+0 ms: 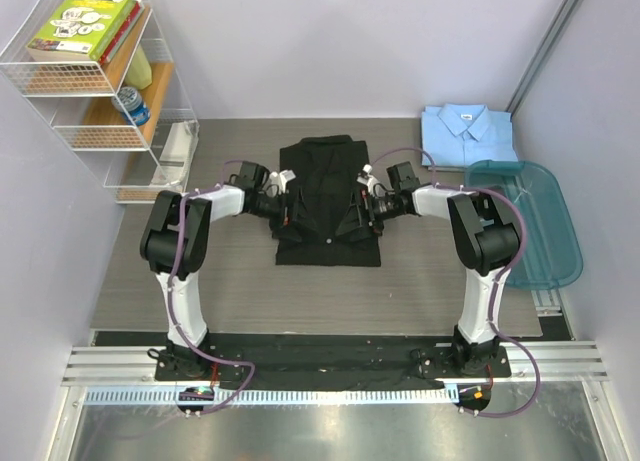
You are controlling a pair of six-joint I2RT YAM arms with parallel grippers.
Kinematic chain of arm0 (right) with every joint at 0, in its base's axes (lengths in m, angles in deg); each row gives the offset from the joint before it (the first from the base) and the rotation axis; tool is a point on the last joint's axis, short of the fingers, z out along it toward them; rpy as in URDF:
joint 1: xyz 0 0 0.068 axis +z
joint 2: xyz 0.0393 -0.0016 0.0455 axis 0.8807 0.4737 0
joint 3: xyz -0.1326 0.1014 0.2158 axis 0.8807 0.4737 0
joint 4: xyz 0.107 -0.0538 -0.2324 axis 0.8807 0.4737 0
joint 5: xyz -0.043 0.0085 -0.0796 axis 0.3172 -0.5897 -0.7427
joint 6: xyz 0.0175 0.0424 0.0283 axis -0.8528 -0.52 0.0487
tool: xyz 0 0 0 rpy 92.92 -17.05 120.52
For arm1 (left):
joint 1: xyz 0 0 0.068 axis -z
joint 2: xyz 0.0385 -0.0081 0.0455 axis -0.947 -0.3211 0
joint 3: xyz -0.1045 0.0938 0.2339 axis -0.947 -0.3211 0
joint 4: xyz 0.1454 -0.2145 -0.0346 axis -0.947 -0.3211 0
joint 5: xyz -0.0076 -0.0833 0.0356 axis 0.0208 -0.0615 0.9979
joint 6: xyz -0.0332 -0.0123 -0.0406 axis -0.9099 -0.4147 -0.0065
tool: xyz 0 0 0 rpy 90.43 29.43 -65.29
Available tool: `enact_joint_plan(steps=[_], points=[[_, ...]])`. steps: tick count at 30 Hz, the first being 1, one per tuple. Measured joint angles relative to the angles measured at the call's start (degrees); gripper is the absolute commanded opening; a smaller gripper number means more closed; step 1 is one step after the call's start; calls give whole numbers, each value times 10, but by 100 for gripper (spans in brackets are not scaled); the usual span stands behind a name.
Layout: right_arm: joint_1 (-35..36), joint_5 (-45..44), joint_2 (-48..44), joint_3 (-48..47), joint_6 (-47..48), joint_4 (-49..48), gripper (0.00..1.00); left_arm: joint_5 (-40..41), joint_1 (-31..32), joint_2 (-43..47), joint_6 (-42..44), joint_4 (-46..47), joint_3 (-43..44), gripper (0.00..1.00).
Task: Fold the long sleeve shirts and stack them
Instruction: Neatly place the folded shirt into the bin
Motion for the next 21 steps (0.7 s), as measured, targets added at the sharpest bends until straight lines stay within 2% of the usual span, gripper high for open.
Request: enact_joint_plan(steps=[3,6,9,11,13,16,18,21], points=[[-17,2,15,-20,-12,-13,100,-9,-7,-27,7,3,38,100],[-25,-9,13,-24,-24,-23,100,-24,-16,-21,15,15,30,100],[-26,-24,-17,10,-75,-64,100,-28,-19,35,11,48,-32,100],[-22,-32,-73,71,-133,-116,100,-30,-17,99,-15,78,-91,100],[-3,-42,-148,144,-214,-199,100,-27,-4,165,-63,153,-150,100],[33,-48,-183,190,-305,-314,100,-20,30,220,-157,299,-227,100],[53,-49,-174,205,-354,-377,100,-7,52,218,-211,390,-265,100],[63,-52,-129,222,-429,-474,100,17,84,166,-287,515,-295,100]])
